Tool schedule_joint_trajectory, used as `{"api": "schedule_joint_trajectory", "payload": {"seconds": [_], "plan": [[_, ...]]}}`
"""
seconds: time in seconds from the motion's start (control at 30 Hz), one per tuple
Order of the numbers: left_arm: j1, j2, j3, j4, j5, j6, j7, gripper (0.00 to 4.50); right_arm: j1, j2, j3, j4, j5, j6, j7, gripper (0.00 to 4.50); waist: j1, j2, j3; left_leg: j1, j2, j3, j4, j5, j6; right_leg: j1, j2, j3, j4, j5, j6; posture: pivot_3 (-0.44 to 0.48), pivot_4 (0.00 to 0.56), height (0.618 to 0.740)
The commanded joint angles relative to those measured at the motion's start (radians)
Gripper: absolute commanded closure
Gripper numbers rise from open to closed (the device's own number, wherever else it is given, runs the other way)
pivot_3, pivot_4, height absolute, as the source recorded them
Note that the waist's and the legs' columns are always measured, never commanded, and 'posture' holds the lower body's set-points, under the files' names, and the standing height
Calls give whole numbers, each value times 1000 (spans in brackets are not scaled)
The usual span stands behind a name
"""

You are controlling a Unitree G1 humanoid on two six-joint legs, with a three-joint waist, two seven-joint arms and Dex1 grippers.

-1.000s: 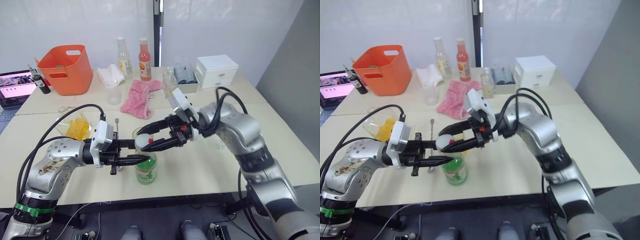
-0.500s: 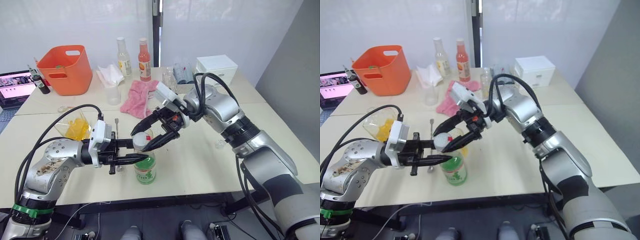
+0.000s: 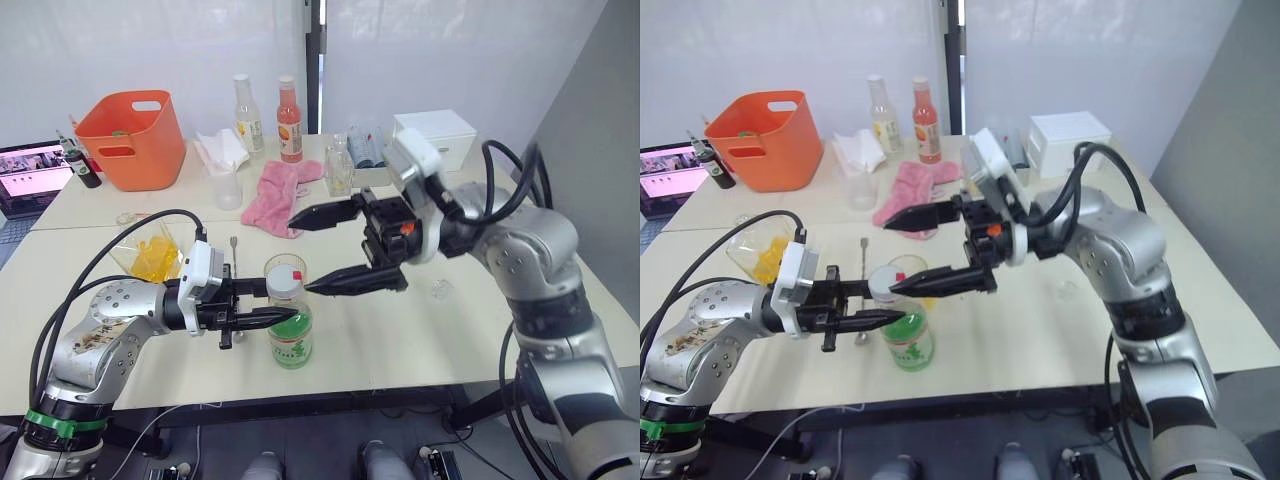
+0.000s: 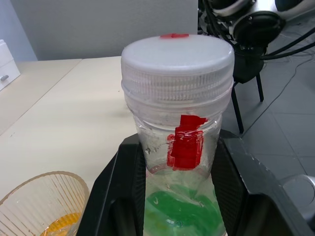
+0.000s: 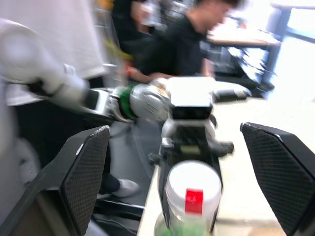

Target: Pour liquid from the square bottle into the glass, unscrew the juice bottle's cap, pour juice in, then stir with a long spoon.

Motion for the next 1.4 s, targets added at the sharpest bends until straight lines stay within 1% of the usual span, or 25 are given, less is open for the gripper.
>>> {"api": "schedule_joint_trajectory", "payload": {"seconds": [0.03,0.1,0.27,0.57,0.83,0.87,0.9,1.03,1.1,1.27,1.4], "plan": [[-18,6,-14,35,27,4,-11,3100,51,29,-81,-163,28,143,-293,15,0,0,0,0,0,0,0,0,0,0,0,0,0,0,0,0,150,739],[-33,6,-19,48,27,6,-18,3100,80,41,-91,-214,31,203,-387,15,1,0,0,0,0,0,1,0,0,0,0,0,0,0,0,0,150,739],[-57,7,-36,71,22,15,-49,3100,114,71,-86,-278,65,280,-485,15,1,0,0,-1,0,0,1,0,0,0,0,0,0,0,0,0,150,739],[-99,-13,-67,102,32,8,-70,3100,116,116,-49,-285,67,308,-541,15,1,0,0,-1,0,0,1,0,0,0,0,0,-1,0,0,0,150,739],[-101,-15,-65,103,35,8,-68,3100,114,126,-16,-273,38,291,-540,15,2,0,0,-1,0,0,1,0,0,0,0,0,-1,0,0,0,150,739],[-101,-15,-64,103,35,8,-67,3100,114,128,-15,-272,36,290,-539,524,2,0,0,-1,0,0,1,0,0,0,0,0,-1,0,0,0,150,739],[-99,-14,-63,102,35,7,-67,3100,115,132,-15,-272,34,288,-539,810,2,0,0,-1,0,0,1,0,0,0,0,0,-1,0,0,0,150,739],[-92,-8,-58,97,34,9,-67,3100,115,142,-16,-269,29,281,-538,2207,1,0,0,-1,0,0,1,0,0,0,0,0,-1,0,0,0,150,739],[-90,-7,-57,95,35,10,-67,3100,114,146,-19,-266,27,278,-534,2774,2,0,0,-1,0,0,1,0,0,0,0,0,-1,0,0,0,150,739],[-81,-1,-51,84,33,15,-65,3100,116,158,-28,-261,38,277,-526,2800,1,0,0,-1,0,0,1,0,0,0,0,0,-1,0,0,0,150,739],[-65,9,-41,67,33,13,-64,3100,112,156,-22,-228,37,228,-441,2800,-1,0,0,-1,0,0,1,0,0,0,0,0,-1,0,0,0,150,739]]}}
